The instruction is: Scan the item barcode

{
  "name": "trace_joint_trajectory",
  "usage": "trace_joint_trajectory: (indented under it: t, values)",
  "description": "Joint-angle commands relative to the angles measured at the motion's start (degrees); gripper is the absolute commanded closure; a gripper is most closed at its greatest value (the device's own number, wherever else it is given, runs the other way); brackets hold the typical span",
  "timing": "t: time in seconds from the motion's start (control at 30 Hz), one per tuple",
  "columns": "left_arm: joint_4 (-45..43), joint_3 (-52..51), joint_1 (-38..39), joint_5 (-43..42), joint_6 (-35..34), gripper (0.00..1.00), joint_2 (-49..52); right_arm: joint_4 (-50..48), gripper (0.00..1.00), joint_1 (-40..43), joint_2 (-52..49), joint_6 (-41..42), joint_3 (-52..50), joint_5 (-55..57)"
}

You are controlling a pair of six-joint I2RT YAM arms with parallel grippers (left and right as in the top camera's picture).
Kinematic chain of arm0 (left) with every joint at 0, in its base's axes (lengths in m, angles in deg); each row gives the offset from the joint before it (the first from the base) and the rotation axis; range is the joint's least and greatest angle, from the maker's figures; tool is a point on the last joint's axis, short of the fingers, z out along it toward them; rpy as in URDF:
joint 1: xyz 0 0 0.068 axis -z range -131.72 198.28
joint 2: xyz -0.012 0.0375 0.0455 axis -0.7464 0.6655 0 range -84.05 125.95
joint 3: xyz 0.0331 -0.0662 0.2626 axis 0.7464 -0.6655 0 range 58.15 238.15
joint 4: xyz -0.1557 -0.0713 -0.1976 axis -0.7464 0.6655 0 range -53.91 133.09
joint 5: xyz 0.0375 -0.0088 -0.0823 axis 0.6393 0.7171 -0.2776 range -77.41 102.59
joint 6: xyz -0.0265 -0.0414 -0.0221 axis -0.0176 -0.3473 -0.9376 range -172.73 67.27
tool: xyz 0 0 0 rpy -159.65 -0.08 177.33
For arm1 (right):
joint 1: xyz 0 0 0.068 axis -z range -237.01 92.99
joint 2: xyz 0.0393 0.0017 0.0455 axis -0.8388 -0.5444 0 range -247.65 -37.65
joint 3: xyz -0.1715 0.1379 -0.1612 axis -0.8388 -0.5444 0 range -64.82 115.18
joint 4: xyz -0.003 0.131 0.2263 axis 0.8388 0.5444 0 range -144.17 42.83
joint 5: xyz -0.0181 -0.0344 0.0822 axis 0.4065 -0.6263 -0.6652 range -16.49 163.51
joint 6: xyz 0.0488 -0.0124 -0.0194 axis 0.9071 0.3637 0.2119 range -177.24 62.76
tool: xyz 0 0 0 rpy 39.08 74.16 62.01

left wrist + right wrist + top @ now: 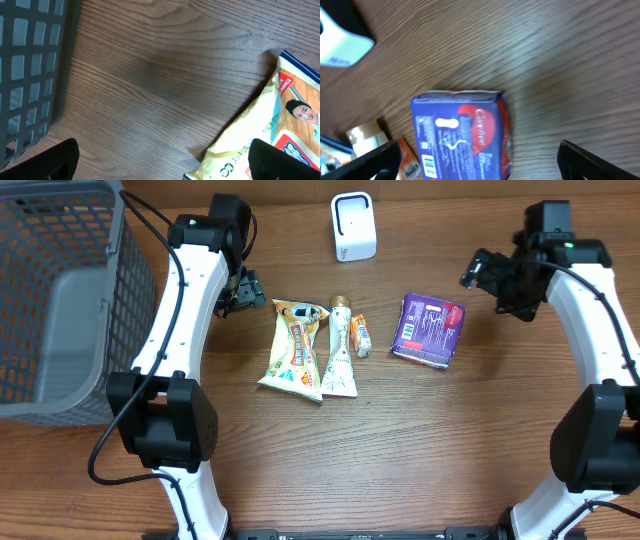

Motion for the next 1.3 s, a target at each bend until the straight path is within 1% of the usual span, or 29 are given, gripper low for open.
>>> trace_joint_trajectory:
  t: [0.0, 0.17, 0.3, 0.43, 0.57, 0.63, 0.67, 0.73, 0.77, 0.83, 1.03, 1.27]
  values:
    - [0.0, 0.2, 0.4, 0.0, -0.8, 0.0, 0.4, -0.9, 0.0, -1.1, 0.7, -2.6, -0.1, 1.3]
    - [0.0, 0.2, 0.4, 0.0, -0.8, 0.0, 0.4, -2.4, 0.0, 0.3, 0.7, -2.5, -0.1, 3.6]
    - [0.0, 0.2, 0.3, 0.0, -0.8, 0.0, 0.4, -2.7, 0.0, 4.0, 0.7, -2.4, -0.1, 3.6]
    - [0.0, 0.2, 0.3, 0.0, -0.8, 0.0, 0.4, -3.1, 0.0, 5.4, 0.7, -2.4, -1.1, 0.9]
    - [0.0, 0.2, 0.6, 0.0, -0.8, 0.0, 0.4, -4.9, 0.04, 4.9, 0.7, -1.9, -4.9, -3.1]
    - [0.0, 0.2, 0.5, 0.0, -0.8, 0.0, 0.4, -6.0, 0.04, 4.4, 0.7, 0.9, -8.0, -3.1]
    - [0.0, 0.2, 0.5, 0.0, -0.8, 0.0, 0.4, -6.6, 0.04, 4.2, 0.7, 3.9, -10.8, -3.5]
    - [0.0, 0.2, 0.5, 0.0, -0.8, 0.0, 0.4, -7.8, 0.05, 4.2, 0.7, 4.1, -13.7, -6.6]
    - [0.0, 0.2, 0.4, 0.0, -0.8, 0.0, 0.4, -9.1, 0.08, 4.2, 0.7, 4.0, -16.1, -10.1]
    - [0.0, 0.2, 0.4, 0.0, -0.8, 0.0, 0.4, -11.1, 0.09, 4.2, 0.7, 3.1, -18.4, -13.8]
    - [0.0, 0.2, 0.5, 0.0, -0.8, 0.0, 0.4, -13.8, 0.11, 3.9, 0.7, -1.6, -21.2, -17.0]
    - [0.0, 0.2, 0.4, 0.0, -0.8, 0.0, 0.4, -14.9, 0.26, 3.8, 0.7, -2.4, -21.3, -17.0]
